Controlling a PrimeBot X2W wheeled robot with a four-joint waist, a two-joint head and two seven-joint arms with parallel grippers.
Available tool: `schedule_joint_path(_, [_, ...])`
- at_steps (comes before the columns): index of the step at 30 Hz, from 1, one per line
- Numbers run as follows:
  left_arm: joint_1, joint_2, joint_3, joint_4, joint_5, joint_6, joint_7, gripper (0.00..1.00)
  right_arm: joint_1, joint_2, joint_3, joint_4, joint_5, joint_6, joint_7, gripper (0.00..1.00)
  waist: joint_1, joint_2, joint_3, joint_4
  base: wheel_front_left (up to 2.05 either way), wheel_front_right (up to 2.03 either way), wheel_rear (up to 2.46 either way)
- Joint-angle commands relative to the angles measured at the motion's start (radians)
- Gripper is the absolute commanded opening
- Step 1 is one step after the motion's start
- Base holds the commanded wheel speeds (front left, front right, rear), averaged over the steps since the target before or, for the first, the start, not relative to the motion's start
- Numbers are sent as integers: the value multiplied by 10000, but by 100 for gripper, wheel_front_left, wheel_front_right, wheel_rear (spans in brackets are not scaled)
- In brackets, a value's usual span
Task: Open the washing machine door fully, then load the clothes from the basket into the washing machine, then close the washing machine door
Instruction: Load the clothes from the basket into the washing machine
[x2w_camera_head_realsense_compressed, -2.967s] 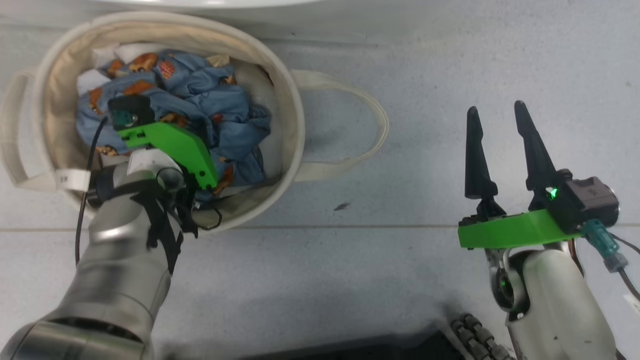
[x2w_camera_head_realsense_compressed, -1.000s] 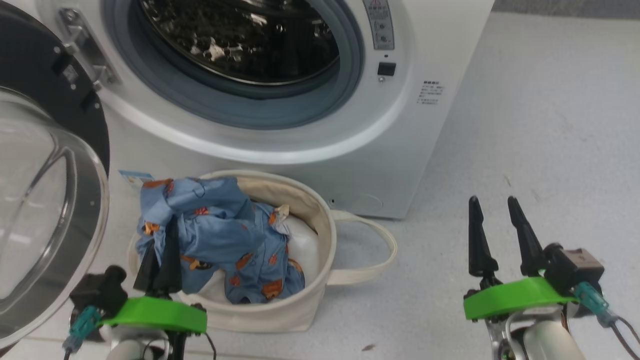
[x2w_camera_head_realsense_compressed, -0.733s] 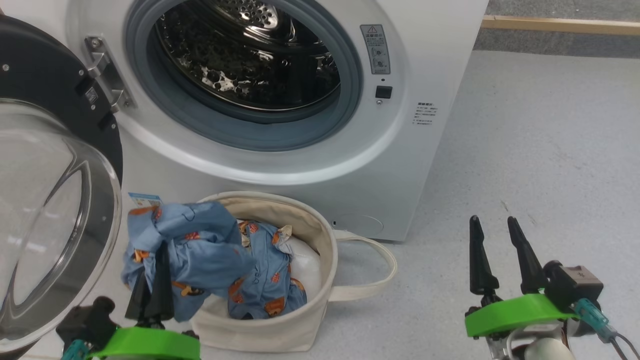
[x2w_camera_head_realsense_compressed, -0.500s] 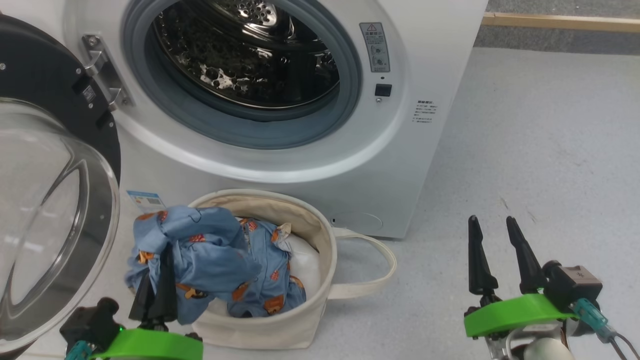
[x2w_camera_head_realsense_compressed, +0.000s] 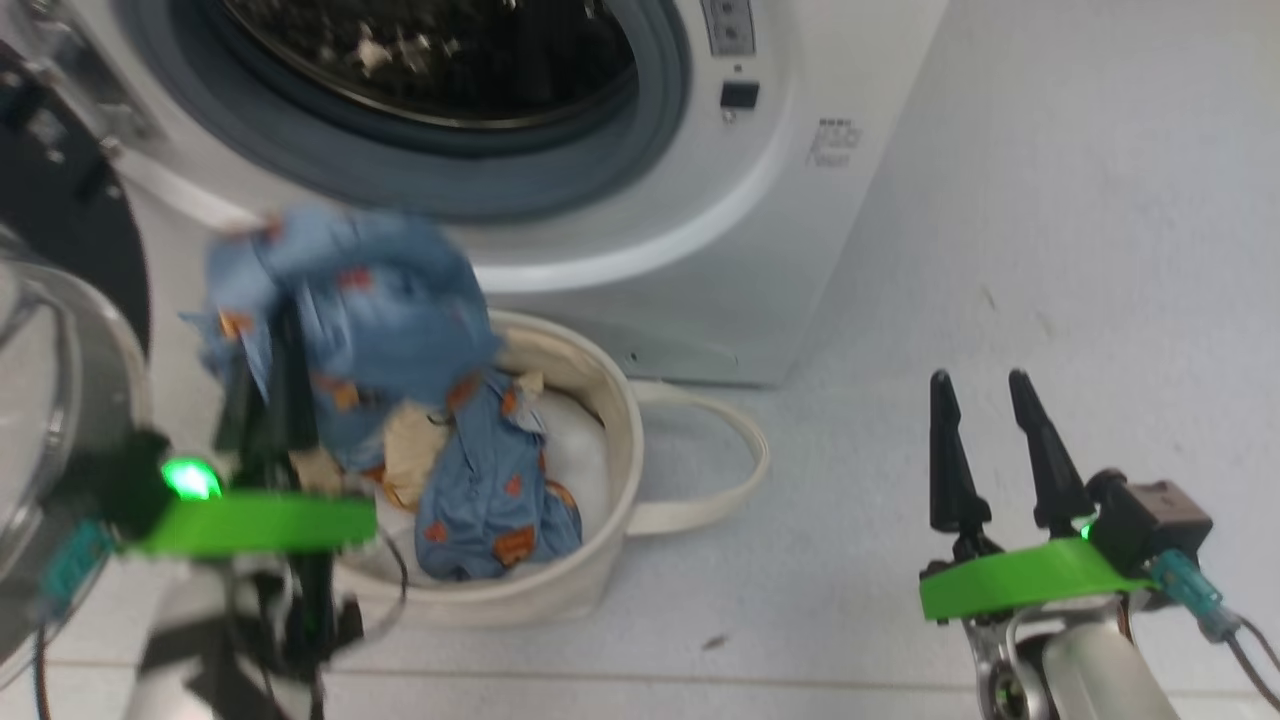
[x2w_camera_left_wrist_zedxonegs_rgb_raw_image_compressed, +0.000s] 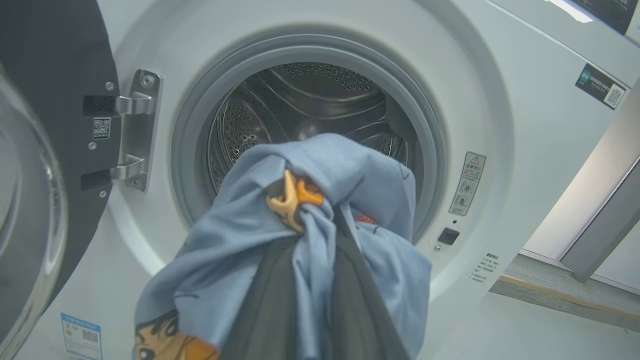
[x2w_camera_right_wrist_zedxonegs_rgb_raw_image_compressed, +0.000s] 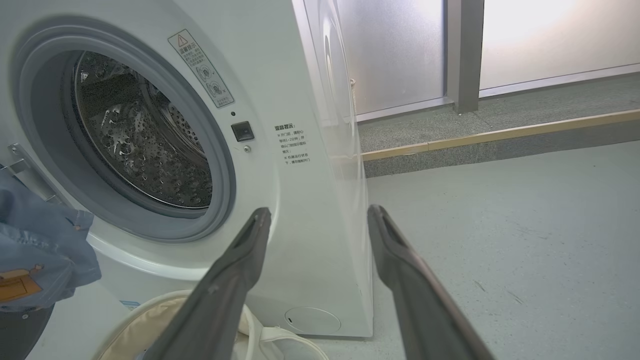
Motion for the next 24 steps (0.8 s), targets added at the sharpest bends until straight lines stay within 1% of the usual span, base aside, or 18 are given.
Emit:
schedule_joint_path(1, [-647, 134, 359, -244, 99, -63, -118, 0, -337, -28, 188, -353, -102, 2, -78, 100, -2, -1, 696, -304, 0, 0, 0])
schedule_joint_path(5, [-2264, 134, 655, 259, 109, -253, -118, 0, -737, -28, 215, -468, -140, 2, -78, 100, -2, -1, 1613, -589, 0, 0, 0])
schedule_joint_path(9, [-3947, 134, 1209, 938, -116, -441, -118, 0, -1157, -28, 236, -643, -82, 2, -78, 100, -2, -1, 2518, -923, 0, 0, 0])
schedule_joint_path(13, [-5569, 152, 1664, 1595, 211, -586, -118, 0, -1503, -28, 265, -786, 32, 2, -78, 100, -2, -1, 3411, -1239, 0, 0, 0])
schedule_joint_path(20, [-8033, 458, 1862, 2991, 937, -679, -118, 0, -1966, -28, 341, -962, 251, 2, -78, 100, -2, -1, 4807, -1676, 0, 0, 0])
schedule_joint_path(21, [-8033, 458, 1862, 2991, 937, -679, -118, 0, -1966, -28, 341, -962, 251, 2, -78, 100, -2, -1, 4807, -1676, 0, 0, 0])
schedule_joint_path(24, [-9035, 588, 1804, 3707, 1235, -689, -118, 0, -2140, -28, 291, -1036, 314, 2, -78, 100, -2, -1, 5305, -1762, 0, 0, 0])
